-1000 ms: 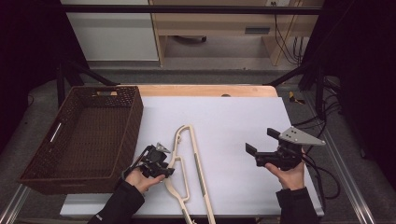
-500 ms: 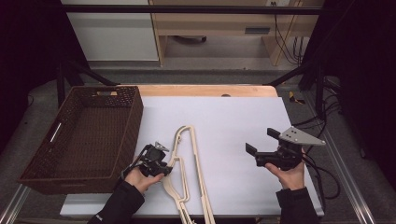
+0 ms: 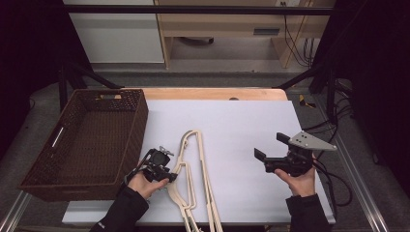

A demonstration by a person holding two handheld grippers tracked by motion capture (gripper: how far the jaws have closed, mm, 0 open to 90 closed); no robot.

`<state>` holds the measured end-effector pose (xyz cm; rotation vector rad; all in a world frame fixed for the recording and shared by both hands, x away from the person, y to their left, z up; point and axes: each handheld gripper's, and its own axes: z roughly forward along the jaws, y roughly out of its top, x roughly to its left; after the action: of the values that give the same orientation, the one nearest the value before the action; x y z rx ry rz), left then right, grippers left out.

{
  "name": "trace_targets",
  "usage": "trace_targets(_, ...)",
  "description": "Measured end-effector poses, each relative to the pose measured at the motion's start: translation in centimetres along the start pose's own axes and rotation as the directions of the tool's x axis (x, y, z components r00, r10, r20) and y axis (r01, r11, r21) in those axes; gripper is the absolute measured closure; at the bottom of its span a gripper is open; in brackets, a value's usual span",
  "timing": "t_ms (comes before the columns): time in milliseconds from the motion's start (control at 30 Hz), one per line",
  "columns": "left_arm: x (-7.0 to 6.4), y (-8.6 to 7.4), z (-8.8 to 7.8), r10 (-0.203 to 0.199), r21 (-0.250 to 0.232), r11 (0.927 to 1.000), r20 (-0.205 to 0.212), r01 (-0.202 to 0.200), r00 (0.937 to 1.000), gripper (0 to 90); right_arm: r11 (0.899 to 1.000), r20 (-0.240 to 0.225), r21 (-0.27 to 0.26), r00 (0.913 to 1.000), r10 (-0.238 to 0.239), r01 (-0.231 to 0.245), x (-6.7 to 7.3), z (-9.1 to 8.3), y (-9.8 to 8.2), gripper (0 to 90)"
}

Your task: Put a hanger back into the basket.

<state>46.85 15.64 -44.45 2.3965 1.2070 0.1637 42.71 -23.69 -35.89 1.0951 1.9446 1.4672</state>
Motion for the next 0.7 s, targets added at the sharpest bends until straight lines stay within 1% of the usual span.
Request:
trace_targets(100,0.06,0.01,0.01,-0.006,0.014,0.9999,0.023,0.006,0.9997,58.8,1.000,0.000,0.000,1.0000,0.000,0.000,0.01,0.00,0.00,2.5)
trace_targets(233,0.08,0.02,-0.03,-0.015,0.026,0.9996,0.035,0.014,0.9993,61.4,1.000,-0.004,0.003,1.0000,0.000,0.000,0.02,0.02,-0.01,2.5)
trace_targets(267,0.12,0.01,-0.04,-0.024,0.036,0.9991,0.046,0.022,0.9987,63.0,1.000,-0.003,0.003,1.0000,-0.002,0.002,0.02,0.01,-0.02,2.5)
trace_targets(333,0.29,-0.03,-0.04,-0.036,0.043,0.9985,0.056,0.033,0.9978,62.2,1.000,-0.003,0.000,1.0000,0.002,-0.002,0.04,0.00,0.00,2.5)
trace_targets(400,0.60,-0.11,0.01,-0.065,0.047,0.9970,0.076,0.062,0.9950,62.4,1.000,-0.001,-0.001,1.0000,0.001,-0.001,0.03,-0.02,0.00,2.5)
trace_targets(467,0.78,-0.22,0.08,-0.094,0.077,0.9934,0.118,0.086,0.9885,59.0,1.000,-0.004,0.000,1.0000,-0.001,0.001,0.03,-0.06,0.01,2.5)
trace_targets(500,0.72,-0.29,0.07,-0.097,0.073,0.9933,0.115,0.089,0.9887,58.4,1.000,-0.004,-0.001,1.0000,-0.002,0.002,0.01,-0.07,0.01,2.6)
trace_targets(533,0.56,-0.26,0.02,-0.083,0.073,0.9944,0.102,0.076,0.9913,58.3,1.000,-0.004,0.000,1.0000,-0.001,0.001,-0.01,-0.06,0.01,2.6)
trace_targets(600,0.22,-0.16,-0.06,-0.072,0.072,0.9952,0.079,0.067,0.9943,59.1,1.000,-0.004,0.001,1.0000,0.003,-0.003,0.05,-0.01,-0.01,2.6)
trace_targets(633,0.16,-0.15,-0.09,-0.073,0.068,0.9954,0.078,0.067,0.9943,61.7,1.000,-0.003,0.003,1.0000,-0.001,0.001,0.06,0.00,-0.01,2.5)
trace_targets(700,0.25,-0.17,-0.08,-0.082,0.066,0.9949,0.078,0.076,0.9936,62.2,1.000,-0.004,0.001,1.0000,0.000,0.000,0.06,-0.02,0.01,2.6)
